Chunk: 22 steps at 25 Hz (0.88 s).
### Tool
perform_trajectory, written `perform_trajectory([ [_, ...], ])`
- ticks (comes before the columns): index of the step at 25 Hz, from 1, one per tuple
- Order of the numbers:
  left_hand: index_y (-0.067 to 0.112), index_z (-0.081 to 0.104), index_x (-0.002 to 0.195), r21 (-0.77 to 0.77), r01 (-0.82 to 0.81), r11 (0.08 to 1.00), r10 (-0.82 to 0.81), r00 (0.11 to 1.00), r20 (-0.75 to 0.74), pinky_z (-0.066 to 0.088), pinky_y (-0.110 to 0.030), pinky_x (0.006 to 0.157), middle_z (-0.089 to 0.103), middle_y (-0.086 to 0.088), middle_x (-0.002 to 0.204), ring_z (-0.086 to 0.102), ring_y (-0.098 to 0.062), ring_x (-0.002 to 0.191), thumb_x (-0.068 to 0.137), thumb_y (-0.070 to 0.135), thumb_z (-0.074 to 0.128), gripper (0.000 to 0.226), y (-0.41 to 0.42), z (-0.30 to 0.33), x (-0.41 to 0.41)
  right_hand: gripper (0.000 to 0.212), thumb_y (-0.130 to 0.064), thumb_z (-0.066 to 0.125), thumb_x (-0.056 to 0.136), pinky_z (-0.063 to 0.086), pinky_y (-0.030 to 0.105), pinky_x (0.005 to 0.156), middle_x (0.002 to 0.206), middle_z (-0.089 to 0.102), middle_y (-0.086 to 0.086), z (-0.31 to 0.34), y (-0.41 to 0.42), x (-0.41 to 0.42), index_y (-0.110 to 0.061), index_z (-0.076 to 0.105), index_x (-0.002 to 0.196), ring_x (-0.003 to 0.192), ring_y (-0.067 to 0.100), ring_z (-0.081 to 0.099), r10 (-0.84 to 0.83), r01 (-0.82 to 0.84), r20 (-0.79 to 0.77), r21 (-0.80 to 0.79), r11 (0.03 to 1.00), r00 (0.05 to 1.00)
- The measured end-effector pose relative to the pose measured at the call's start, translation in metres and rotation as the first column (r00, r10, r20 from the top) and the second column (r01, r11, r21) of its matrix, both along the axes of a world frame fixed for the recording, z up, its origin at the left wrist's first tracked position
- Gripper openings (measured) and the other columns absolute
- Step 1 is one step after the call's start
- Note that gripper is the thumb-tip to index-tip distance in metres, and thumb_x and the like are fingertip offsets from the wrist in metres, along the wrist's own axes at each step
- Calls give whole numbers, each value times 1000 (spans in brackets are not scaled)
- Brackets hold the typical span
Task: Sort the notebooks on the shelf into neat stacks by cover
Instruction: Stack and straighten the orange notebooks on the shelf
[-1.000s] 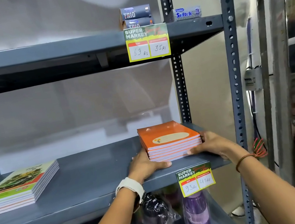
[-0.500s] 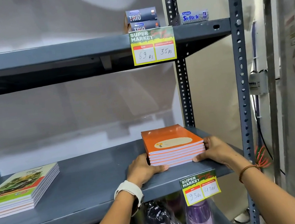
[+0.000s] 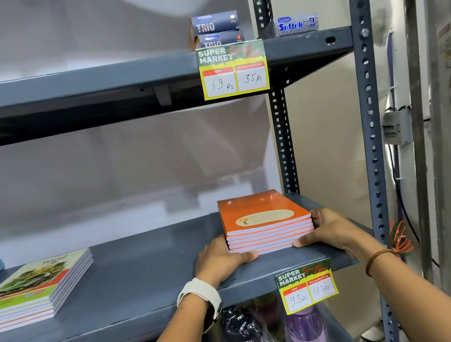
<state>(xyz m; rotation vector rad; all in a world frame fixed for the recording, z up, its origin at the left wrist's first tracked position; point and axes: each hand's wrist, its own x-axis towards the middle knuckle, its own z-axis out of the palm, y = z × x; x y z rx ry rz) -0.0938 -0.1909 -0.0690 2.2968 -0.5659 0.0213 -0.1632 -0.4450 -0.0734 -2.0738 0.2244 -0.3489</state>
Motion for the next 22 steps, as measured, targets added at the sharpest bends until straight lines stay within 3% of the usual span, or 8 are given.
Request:
perform_trajectory([
  [3, 39, 64, 113, -5, -2, 1000, 2, 1000, 1, 49, -38, 100, 70, 18, 116, 64, -13, 111, 62, 60, 76, 57, 1, -1, 1, 67, -31, 94, 41, 52, 41, 99, 101, 77, -5, 0, -3, 2, -19, 70, 101, 99, 16, 71, 21, -21, 2, 14, 1000, 1000],
  [10, 38, 63, 118, 48, -14, 999, 10, 997, 81, 47, -30, 98, 66, 13, 125, 61, -18, 117, 73, 56, 71, 49, -3, 2, -4, 53, -20, 92, 55, 50, 41, 101, 104, 76, -3, 3, -7, 7, -17, 68, 103, 100, 17, 70, 60, -60, -8, -9, 998, 998],
  [14, 38, 63, 117, 44, -13, 999, 9, 996, 85, 47, -31, 99, 66, 13, 125, 61, -18, 117, 72, 56, 72, 49, -4, 1, -3, 57, -21, 93, 53, 51, 41, 101, 103, 77, -3, 2, -8, 6, -17, 69, 104, 100, 17, 71, 67, -67, 2, 7, 998, 998],
  [17, 38, 60, 120, 44, -9, 999, 6, 997, 74, 47, -33, 99, 65, 13, 126, 61, -18, 118, 69, 61, 71, 57, -4, -2, 0, 63, -33, 94, 50, 52, 38, 99, 103, 77, -5, 3, -6, 4, -18, 69, 106, 100, 15, 71, 93, -94, 7, 33, 995, 996],
  [22, 36, 50, 127, 30, 11, 999, -13, 998, 62, 48, -37, 99, 62, 14, 130, 59, -19, 121, 73, 70, 61, 65, -4, -4, 5, 49, -29, 90, 62, 52, 38, 99, 102, 77, -4, 3, -3, 2, -14, 72, 105, 97, 16, 73, 122, -126, 45, 98, 987, 991],
])
